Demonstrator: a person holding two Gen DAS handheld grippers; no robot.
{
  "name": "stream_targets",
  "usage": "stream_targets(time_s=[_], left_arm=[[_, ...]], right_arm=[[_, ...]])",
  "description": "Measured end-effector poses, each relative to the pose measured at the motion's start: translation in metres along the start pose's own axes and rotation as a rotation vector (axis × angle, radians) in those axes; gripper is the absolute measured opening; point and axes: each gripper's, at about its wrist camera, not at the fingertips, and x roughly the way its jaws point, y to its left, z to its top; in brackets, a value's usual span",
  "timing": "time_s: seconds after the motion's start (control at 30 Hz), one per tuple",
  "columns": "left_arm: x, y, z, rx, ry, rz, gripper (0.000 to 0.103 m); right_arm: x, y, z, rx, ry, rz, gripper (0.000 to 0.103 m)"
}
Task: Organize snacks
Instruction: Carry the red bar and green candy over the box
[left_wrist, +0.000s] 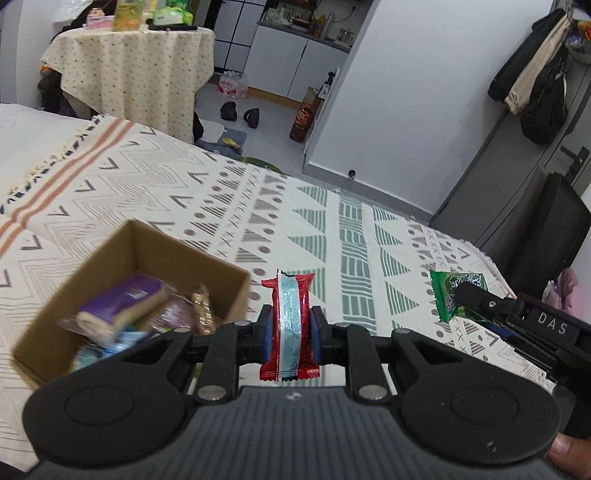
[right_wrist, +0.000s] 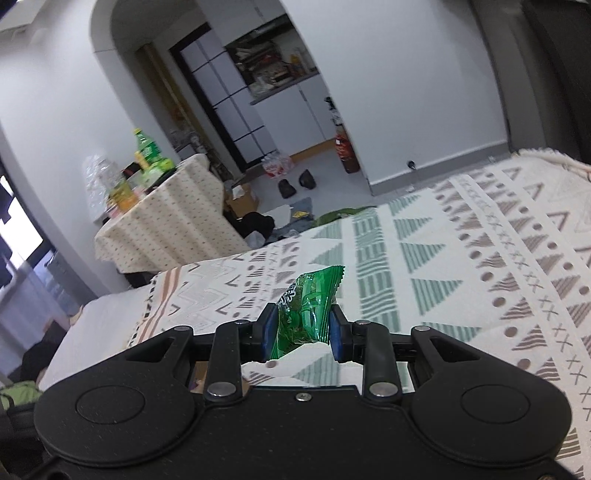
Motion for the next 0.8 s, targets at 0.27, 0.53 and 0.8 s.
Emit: stream_targets(time_s=[0.27,0.53,0.8], left_arm=[[-0.030,0.048,0.015,-0.043,-0.018,-0.015,0.019],[-0.044,0.108,0.028,-0.118,-0.027,-0.003,0.019],[-0.046,0.153,0.038,-0.177,-0.010,-0.005,0.019]], right_arm=[[-0.001,0.053,-0.008,-0.113,-0.017,0.007,0.029],[0.019,0.107,-0.014,-0.195,0.016,0.040,0.029],[0.039,0.150,-0.025,-0.249,0.064,0.065,0.029]])
